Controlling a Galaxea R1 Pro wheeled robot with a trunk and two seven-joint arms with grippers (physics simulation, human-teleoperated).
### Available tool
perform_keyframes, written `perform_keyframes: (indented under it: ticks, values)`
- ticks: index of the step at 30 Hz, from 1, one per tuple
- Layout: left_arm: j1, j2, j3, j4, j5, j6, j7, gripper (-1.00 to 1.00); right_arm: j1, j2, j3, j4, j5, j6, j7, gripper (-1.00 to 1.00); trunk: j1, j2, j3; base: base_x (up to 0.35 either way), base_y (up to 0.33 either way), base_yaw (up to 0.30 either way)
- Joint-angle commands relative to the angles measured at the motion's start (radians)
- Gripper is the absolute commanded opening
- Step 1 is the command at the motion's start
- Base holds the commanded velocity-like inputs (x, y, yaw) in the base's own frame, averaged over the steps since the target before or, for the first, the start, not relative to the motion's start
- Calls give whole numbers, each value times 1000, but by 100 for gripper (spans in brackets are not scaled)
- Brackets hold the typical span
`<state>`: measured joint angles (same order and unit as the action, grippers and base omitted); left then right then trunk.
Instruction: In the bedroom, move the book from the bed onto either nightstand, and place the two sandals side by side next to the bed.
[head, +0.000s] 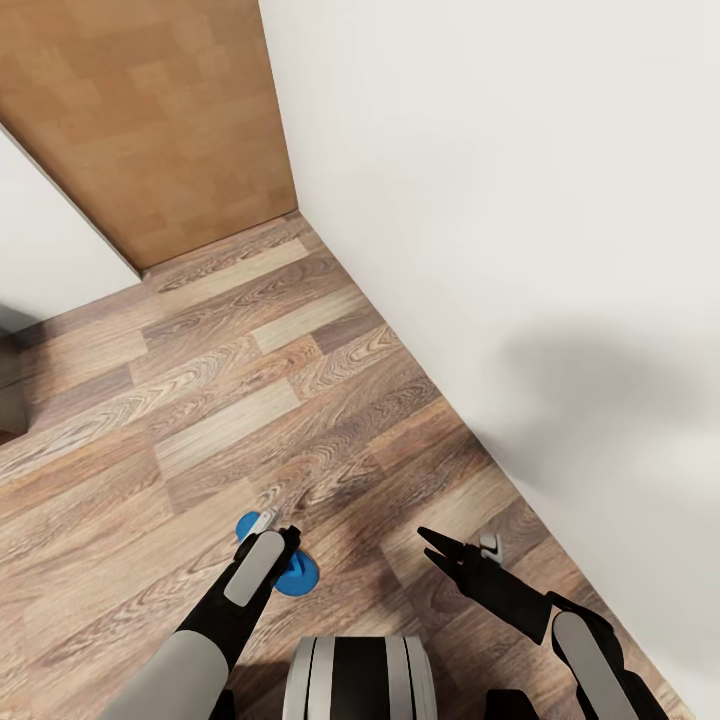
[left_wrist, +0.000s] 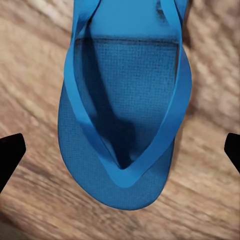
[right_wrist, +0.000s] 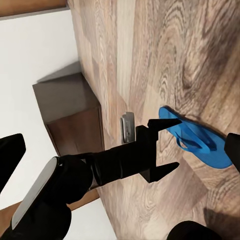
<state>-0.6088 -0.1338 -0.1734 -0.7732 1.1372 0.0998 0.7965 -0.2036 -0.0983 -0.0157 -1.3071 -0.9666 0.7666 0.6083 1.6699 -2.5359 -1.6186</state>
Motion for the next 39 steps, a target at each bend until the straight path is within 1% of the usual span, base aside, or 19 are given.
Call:
perform_keyframes:
  ticks: [1,4,7,10,16,19,26,31,39]
  values:
    - [0,0,-2,-1,1,4,6,100,0,0,-1,0,-3,7,1,100,0,0,-1,0,0,0]
    - [0,0,-2,-1,1,4,6,100,0,0,-1,0,-3,7,1,100,0,0,-1,0,0,0]
    - [0,0,-2,-1,1,4,6,100,0,0,-1,0,-3,7,1,100,1,-1,-12,0,0,0]
    - [0,-1,-7,-1,1,4,6,100,0,0,-1,0,-3,7,1,100,1,-1,-12,0,0,0]
    - [0,0,-42,-1,1,4,6,100,0,0,-1,0,-3,7,1,100,1,-1,-12,0,0,0]
    - [0,0,-48,-1,1,4,6,100,0,0,-1,0,-3,7,1,100,1,-1,-12,0,0,0]
    - [0,0,-52,-1,1,4,6,100,0,0,-1,0,-3,7,1,100,1,-1,-12,0,0,0]
    - [0,0,-52,-1,1,4,6,100,0,0,-1,0,-3,7,1,100,3,-2,-31,0,0,0]
    - [0,0,-52,-1,1,4,6,100,0,0,-1,0,-3,7,1,100,3,-2,-31,0,0,0]
